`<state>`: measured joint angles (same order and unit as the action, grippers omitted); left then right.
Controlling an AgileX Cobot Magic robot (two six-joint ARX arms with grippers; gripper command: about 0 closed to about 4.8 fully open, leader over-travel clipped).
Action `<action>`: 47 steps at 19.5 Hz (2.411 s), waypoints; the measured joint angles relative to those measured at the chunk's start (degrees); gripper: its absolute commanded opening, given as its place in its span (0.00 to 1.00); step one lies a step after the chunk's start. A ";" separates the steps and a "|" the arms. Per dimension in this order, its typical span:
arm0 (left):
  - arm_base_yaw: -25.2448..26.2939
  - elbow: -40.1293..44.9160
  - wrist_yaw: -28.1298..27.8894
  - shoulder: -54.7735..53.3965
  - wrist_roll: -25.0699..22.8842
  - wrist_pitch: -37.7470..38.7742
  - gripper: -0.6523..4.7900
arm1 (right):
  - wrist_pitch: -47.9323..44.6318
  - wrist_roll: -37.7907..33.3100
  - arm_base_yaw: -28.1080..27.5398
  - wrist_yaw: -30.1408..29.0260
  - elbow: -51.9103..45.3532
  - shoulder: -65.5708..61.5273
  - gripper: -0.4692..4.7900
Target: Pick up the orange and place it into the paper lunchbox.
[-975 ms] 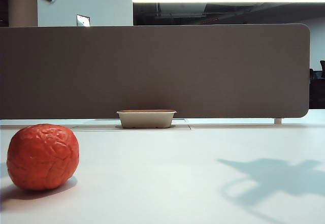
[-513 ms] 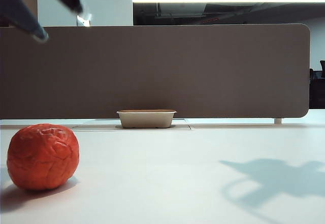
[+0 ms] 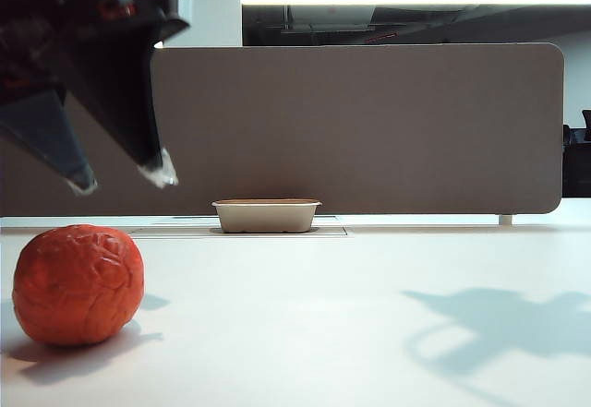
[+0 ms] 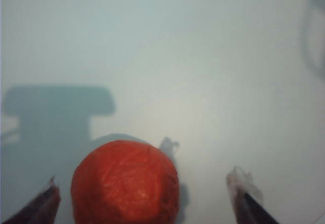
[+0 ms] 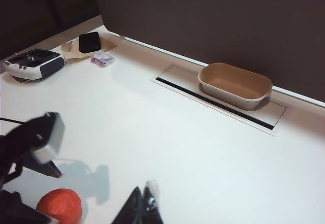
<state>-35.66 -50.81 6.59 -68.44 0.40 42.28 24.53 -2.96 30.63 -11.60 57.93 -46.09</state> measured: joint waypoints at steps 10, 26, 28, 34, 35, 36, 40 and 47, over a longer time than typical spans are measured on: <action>0.00 11.89 0.00 -1.11 1.38 -11.45 1.00 | 0.00 0.00 0.00 0.00 0.00 0.02 0.08; 0.00 16.46 -0.09 -1.36 3.26 -19.32 0.78 | 0.00 0.02 0.00 -0.02 0.00 0.07 0.08; 0.00 16.46 -0.09 -1.36 3.28 -19.32 0.79 | 0.00 0.00 0.00 -0.02 0.00 0.07 0.08; 0.00 16.41 -0.09 -1.36 3.26 -22.51 0.79 | 0.87 0.00 0.00 -0.02 0.00 0.09 0.08; 0.00 15.87 -0.09 -1.36 3.26 -24.92 0.79 | 1.70 0.02 0.00 -0.02 0.00 0.09 0.08; 0.00 14.93 -0.09 -1.36 3.26 -26.51 0.79 | 2.54 0.00 0.00 0.00 0.00 0.09 0.08; 0.00 10.05 -1.53 -1.36 3.26 -33.11 0.79 | 5.40 0.22 0.02 -0.02 0.04 0.09 0.08; 0.59 4.04 -11.80 -1.90 2.75 -42.16 0.79 | 9.03 6.78 0.07 -2.67 0.28 0.11 0.08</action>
<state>-35.07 -46.76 -5.21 -70.35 3.16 0.12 33.56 3.81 30.70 -14.26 58.22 -45.98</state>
